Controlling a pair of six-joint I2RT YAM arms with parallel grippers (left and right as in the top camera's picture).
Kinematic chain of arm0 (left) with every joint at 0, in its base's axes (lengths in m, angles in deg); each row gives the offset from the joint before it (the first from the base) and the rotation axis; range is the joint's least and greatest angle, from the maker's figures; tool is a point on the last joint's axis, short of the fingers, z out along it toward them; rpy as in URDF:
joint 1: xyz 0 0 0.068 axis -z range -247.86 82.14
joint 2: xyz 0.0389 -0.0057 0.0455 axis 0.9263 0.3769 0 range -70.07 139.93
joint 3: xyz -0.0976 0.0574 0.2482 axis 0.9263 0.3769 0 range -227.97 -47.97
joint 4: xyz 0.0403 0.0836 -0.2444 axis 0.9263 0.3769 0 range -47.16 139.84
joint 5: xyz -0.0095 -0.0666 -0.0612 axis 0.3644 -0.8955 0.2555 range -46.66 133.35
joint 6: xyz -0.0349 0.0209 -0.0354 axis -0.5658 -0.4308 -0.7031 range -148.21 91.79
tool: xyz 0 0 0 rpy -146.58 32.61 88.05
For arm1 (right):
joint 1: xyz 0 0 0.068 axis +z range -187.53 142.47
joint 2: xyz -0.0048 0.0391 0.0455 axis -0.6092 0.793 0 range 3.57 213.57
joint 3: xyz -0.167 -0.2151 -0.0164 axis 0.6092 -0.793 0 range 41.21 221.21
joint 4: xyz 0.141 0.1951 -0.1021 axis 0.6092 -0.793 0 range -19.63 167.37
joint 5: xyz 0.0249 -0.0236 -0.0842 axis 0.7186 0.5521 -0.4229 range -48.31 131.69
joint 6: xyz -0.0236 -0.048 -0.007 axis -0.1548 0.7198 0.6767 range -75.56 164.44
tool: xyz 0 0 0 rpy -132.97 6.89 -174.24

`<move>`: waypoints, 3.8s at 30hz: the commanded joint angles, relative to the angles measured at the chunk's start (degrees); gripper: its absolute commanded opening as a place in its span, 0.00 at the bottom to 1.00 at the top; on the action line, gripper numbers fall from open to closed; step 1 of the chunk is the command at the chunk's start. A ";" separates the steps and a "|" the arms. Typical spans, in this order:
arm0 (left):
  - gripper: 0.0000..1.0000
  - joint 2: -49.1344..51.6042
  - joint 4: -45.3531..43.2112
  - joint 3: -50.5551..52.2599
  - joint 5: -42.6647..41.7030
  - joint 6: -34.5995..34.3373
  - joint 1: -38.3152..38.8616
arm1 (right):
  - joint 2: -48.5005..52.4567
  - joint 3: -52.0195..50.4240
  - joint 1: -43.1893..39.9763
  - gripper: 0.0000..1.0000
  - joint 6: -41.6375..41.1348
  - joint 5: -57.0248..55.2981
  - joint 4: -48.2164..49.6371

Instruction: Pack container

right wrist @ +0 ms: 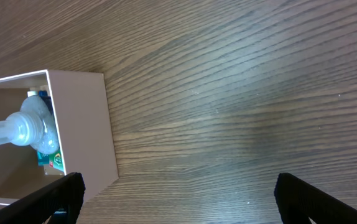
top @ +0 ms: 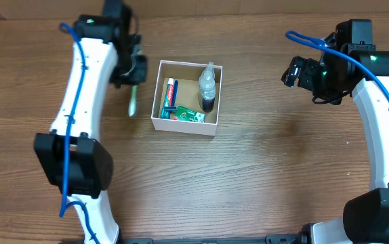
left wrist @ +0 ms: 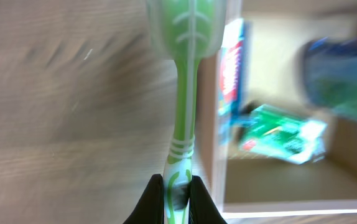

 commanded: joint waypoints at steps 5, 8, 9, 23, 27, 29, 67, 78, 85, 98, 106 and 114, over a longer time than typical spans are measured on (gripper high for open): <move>0.04 0.22 -10.95 5.95 -1.29 -12.00 7.39 | 0.15 0.92 0.09 1.00 -0.28 0.09 0.28; 0.09 0.22 -14.47 11.28 -0.96 -14.45 8.07 | 0.15 0.92 0.09 1.00 -0.28 0.09 0.28; 0.16 0.22 -14.67 11.93 -1.07 -14.36 8.04 | 0.15 0.92 0.09 1.00 -0.28 0.09 0.28; 0.38 -10.97 8.35 -9.05 2.34 -7.89 -2.49 | 0.15 0.92 0.09 1.00 -0.28 0.09 0.28; 1.00 -19.10 12.57 -9.25 4.90 -8.66 -13.70 | 0.15 0.92 0.09 1.00 -0.28 0.09 0.28; 1.00 -20.94 13.62 -9.25 4.87 -8.28 -18.58 | 0.15 0.92 0.09 1.00 -0.28 0.09 0.28; 1.00 -20.85 13.46 -9.25 4.63 -8.35 -25.18 | -76.37 -58.51 1.53 1.00 0.33 -12.76 26.53; 1.00 -20.85 13.46 -9.25 4.63 -8.33 -25.18 | -92.43 -78.40 1.22 1.00 0.35 -12.59 31.43; 1.00 -20.85 13.46 -9.25 4.61 -8.35 -25.18 | -94.09 -83.14 1.22 1.00 0.35 -12.59 31.41; 1.00 -20.85 13.46 -9.25 4.61 -8.35 -25.18 | -94.09 -83.14 1.22 1.00 0.35 -12.61 31.67; 1.00 -21.35 13.42 -9.18 4.74 -8.33 -25.16 | -94.09 -83.14 1.22 1.00 0.37 -12.61 31.69; 1.00 -37.24 11.67 9.18 12.15 -3.85 -22.91 | -94.09 -83.14 1.22 1.00 0.37 -12.61 31.67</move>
